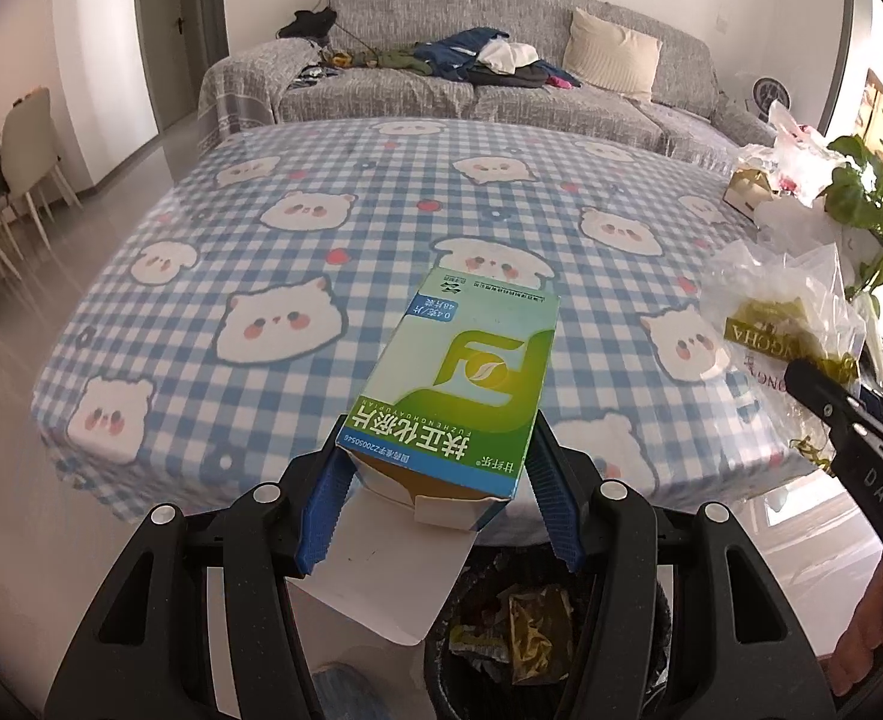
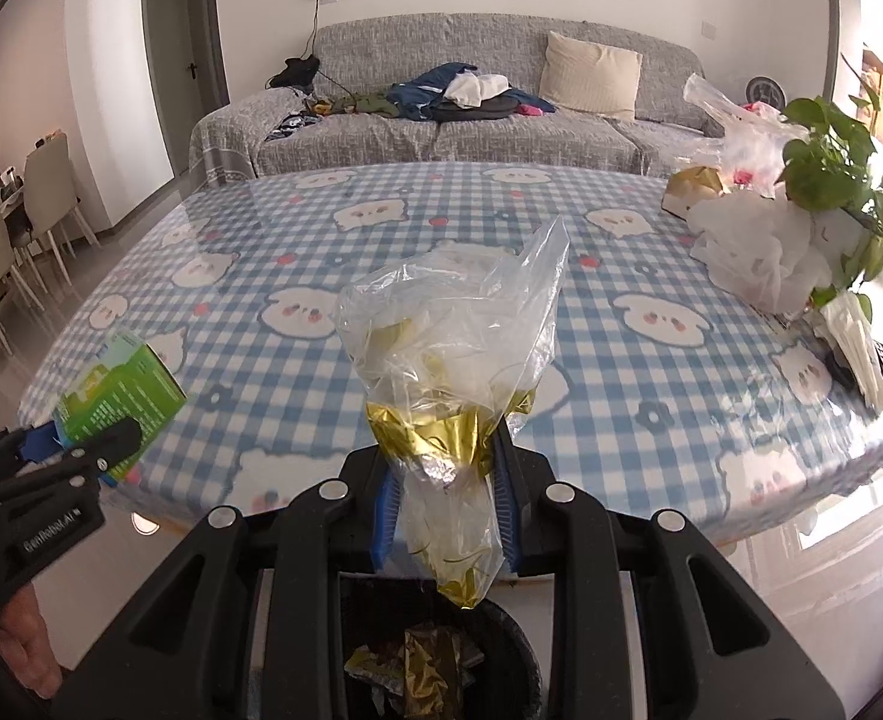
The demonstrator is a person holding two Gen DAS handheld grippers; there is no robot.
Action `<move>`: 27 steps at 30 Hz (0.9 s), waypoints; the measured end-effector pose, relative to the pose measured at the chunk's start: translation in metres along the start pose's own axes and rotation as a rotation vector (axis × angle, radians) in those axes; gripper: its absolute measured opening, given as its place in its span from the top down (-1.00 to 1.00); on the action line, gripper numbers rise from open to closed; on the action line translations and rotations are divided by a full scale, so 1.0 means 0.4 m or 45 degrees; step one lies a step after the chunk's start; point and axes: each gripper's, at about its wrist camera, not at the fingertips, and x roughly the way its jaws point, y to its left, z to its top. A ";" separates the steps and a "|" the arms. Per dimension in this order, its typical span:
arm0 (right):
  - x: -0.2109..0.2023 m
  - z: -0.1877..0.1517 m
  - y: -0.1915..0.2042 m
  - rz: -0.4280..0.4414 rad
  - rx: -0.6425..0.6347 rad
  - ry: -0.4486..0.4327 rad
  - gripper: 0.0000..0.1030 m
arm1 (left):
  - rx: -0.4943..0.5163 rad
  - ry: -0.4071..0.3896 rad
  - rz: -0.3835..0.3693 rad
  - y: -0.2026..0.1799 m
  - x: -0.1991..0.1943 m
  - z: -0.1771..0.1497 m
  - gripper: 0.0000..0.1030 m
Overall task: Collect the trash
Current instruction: 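Lower the clear plastic bag into the black bin and open the right tool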
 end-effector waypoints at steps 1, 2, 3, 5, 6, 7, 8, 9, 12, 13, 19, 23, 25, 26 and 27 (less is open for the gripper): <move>-0.002 -0.009 0.001 -0.003 -0.002 0.002 0.51 | -0.001 0.001 -0.003 0.001 -0.004 -0.011 -0.07; -0.004 -0.020 0.002 -0.002 -0.002 0.007 0.51 | -0.003 0.003 -0.006 0.002 -0.007 -0.019 -0.07; -0.005 -0.030 0.003 -0.001 -0.002 0.013 0.51 | -0.004 0.006 -0.008 0.004 -0.009 -0.032 -0.07; -0.008 -0.056 0.006 -0.002 -0.007 0.022 0.51 | -0.009 0.005 -0.010 0.011 -0.008 -0.049 -0.07; -0.009 -0.067 0.008 -0.003 -0.008 0.025 0.51 | -0.013 0.010 -0.007 0.015 -0.005 -0.060 -0.07; -0.010 -0.080 0.010 -0.002 -0.012 0.031 0.51 | -0.017 0.021 -0.004 0.020 0.000 -0.073 -0.07; -0.010 -0.090 0.013 -0.002 -0.015 0.036 0.51 | -0.020 0.032 -0.002 0.025 0.005 -0.087 -0.07; -0.010 -0.106 0.017 -0.002 -0.018 0.043 0.51 | -0.023 0.038 0.000 0.028 0.007 -0.097 -0.07; -0.014 -0.139 0.027 0.002 -0.024 0.056 0.51 | -0.027 0.054 0.006 0.038 0.010 -0.137 -0.07; -0.017 -0.154 0.033 0.007 -0.026 0.061 0.51 | -0.027 0.055 0.004 0.041 0.007 -0.150 -0.07; -0.021 -0.224 0.056 0.023 -0.038 0.085 0.51 | -0.016 0.042 0.010 0.050 -0.008 -0.211 -0.07; -0.014 -0.273 0.064 0.035 -0.028 0.107 0.51 | -0.028 0.051 0.014 0.065 -0.009 -0.253 -0.07; -0.005 -0.301 0.070 0.035 -0.029 0.125 0.51 | -0.048 0.073 0.012 0.078 -0.001 -0.277 -0.07; -0.002 -0.314 0.071 0.036 -0.029 0.133 0.51 | -0.054 0.084 0.012 0.081 0.003 -0.288 -0.07; 0.002 -0.326 0.072 0.037 -0.030 0.138 0.51 | -0.059 0.097 0.015 0.085 0.008 -0.302 -0.07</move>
